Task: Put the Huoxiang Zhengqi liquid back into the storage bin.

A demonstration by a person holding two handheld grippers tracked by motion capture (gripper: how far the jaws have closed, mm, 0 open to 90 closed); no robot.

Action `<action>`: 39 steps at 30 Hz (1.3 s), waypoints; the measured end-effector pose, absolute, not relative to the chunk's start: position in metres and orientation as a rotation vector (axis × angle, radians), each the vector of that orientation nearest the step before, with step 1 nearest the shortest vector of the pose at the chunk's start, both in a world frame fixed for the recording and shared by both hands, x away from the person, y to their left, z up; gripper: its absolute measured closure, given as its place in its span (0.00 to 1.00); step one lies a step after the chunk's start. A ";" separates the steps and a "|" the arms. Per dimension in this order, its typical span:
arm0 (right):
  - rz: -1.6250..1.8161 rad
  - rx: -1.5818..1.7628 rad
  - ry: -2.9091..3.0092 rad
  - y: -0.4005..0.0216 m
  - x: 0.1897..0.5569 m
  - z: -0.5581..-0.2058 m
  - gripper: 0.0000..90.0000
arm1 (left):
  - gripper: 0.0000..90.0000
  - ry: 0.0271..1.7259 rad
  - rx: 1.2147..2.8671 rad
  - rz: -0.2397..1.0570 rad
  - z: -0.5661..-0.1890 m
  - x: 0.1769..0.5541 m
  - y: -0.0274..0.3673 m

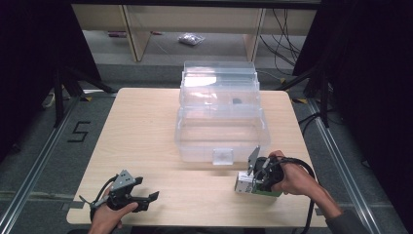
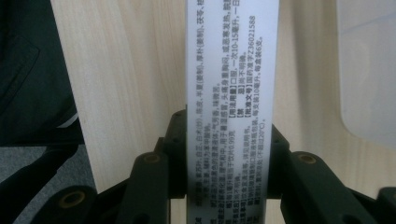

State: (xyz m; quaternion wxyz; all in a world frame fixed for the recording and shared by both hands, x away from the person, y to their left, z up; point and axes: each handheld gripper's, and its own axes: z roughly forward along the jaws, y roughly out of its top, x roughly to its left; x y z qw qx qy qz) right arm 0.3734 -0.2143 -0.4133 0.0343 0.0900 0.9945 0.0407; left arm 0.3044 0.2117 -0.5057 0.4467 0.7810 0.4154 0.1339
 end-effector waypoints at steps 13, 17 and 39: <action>0.177 0.274 3.036 -0.206 0.381 -0.381 0.72 | 0.17 1.024 1.934 0.329 -0.506 0.304 0.212; 0.201 0.243 3.038 -0.205 0.384 -0.376 0.72 | 0.17 1.024 1.935 0.329 -0.506 0.305 0.212; 0.231 0.063 2.972 -0.185 0.400 -0.326 0.72 | 0.17 1.029 1.932 0.327 -0.505 0.304 0.213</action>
